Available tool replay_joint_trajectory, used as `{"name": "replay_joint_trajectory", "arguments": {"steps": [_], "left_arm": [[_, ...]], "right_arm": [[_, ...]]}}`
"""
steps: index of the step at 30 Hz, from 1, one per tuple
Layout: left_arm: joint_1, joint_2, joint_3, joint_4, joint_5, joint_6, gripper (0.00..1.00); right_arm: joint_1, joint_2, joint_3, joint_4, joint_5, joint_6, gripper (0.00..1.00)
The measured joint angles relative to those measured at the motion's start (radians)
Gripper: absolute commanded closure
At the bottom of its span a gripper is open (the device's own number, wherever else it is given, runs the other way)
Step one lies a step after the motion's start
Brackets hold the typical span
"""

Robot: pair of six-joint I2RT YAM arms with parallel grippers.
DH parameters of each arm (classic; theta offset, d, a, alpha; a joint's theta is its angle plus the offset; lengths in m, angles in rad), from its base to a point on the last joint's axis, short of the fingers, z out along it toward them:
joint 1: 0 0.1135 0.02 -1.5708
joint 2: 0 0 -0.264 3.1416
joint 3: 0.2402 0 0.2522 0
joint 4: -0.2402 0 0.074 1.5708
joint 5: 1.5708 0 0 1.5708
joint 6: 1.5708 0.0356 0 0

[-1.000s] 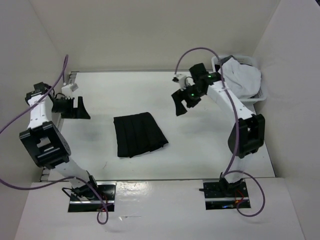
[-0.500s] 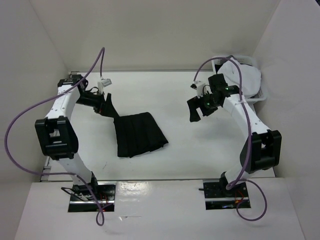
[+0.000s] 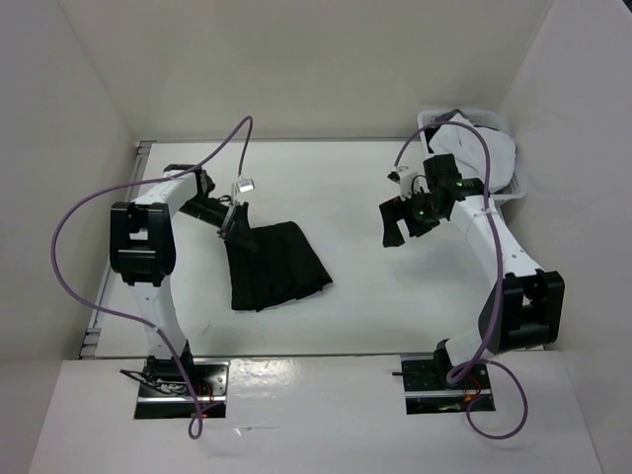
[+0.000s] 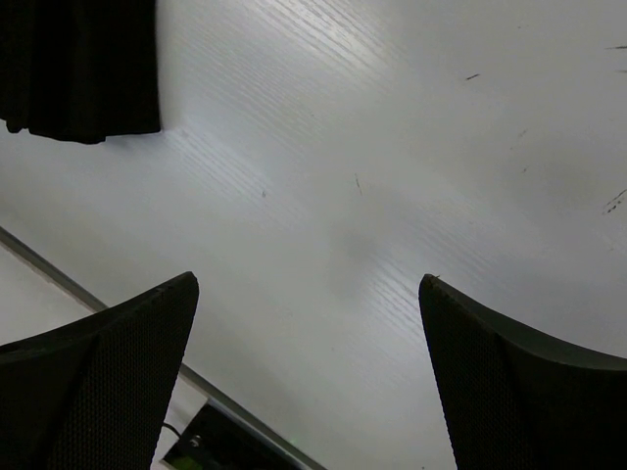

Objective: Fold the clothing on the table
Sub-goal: Fold the skirt

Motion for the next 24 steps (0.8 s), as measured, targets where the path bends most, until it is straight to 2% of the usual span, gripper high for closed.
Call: {"name": "replay_joint_trajectory", "arguments": {"steps": [10,13,20,24], "left_arm": [[0.011,0.23,0.01,-0.022,0.034,0.056,0.02],[0.021,0.256,0.024,-0.056,0.062,0.061,0.02],[0.021,0.242,0.057,-0.063,0.04,0.061,0.02],[0.021,0.1,0.094,-0.031,-0.023,0.008,0.02]], "right_arm": [[-0.013,0.01,-0.004,-0.001,-0.016,-0.001,0.03],[-0.013,0.029,-0.004,-0.001,-0.018,-0.002,0.03],[-0.013,0.042,-0.004,-0.001,-0.027,-0.009,0.03],[-0.013,0.042,-0.004,-0.005,-0.044,-0.019,0.03]]}}
